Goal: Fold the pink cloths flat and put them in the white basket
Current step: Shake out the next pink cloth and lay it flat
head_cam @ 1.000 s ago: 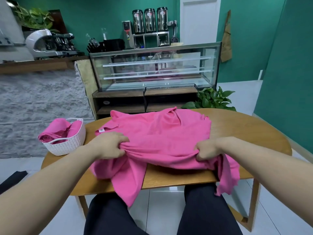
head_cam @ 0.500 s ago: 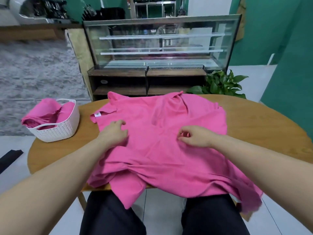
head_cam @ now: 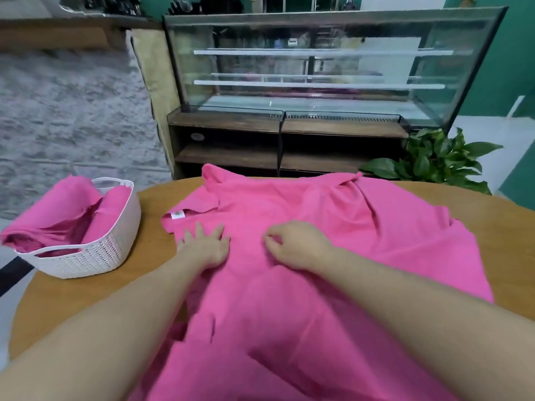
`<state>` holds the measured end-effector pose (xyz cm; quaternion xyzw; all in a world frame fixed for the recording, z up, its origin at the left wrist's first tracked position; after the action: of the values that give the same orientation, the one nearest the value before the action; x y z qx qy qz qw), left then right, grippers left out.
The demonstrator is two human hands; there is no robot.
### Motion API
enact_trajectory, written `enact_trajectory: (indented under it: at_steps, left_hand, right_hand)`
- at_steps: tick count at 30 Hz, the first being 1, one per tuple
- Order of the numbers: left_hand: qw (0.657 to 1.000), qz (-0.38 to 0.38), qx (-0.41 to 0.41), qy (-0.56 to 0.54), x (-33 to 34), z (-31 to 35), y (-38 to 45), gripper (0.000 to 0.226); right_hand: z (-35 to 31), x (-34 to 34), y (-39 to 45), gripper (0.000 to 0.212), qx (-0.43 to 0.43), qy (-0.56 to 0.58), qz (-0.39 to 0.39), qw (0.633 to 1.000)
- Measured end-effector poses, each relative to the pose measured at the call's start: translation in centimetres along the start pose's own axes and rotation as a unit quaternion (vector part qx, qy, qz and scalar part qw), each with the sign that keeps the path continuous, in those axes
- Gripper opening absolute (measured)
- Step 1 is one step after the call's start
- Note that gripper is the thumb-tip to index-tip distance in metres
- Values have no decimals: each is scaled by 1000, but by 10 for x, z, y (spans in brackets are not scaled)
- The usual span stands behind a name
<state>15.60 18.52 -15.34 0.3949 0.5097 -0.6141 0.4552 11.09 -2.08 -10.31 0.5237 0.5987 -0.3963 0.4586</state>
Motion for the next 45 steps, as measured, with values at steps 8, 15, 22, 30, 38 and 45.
enact_trajectory:
  at_steps: [8, 15, 22, 30, 38, 45]
  left_hand:
    - [998, 26, 52, 22, -15, -23, 76, 57]
    - [961, 243, 117, 61, -38, -22, 124, 41]
    - [983, 142, 114, 24, -33, 23, 137, 58]
    - [990, 75, 108, 48, -32, -25, 155, 68]
    - [954, 199, 162, 153, -49, 28, 141, 40]
    - [988, 48, 148, 2, -23, 147, 116, 60]
  right_hand:
    - [10, 46, 92, 73, 101, -105, -190, 971]
    - [14, 58, 164, 74, 133, -80, -118, 981]
    - [13, 63, 221, 59, 152, -63, -49, 985]
    - [49, 47, 208, 43, 76, 345, 156, 922]
    - [132, -4, 160, 38, 152, 210, 216, 941]
    - [229, -14, 117, 52, 324, 52, 75, 942]
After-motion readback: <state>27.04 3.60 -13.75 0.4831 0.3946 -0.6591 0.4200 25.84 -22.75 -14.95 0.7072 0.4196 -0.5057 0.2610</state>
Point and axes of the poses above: each hand's wrist, its own y-axis towards the middle knuckle, its own x-axis out of the palm, z = x × y, the point moved 3 cm from there along y, towards the middle knuckle, and after that the axes turned 12 degrees about x, right-handed, at the moved point
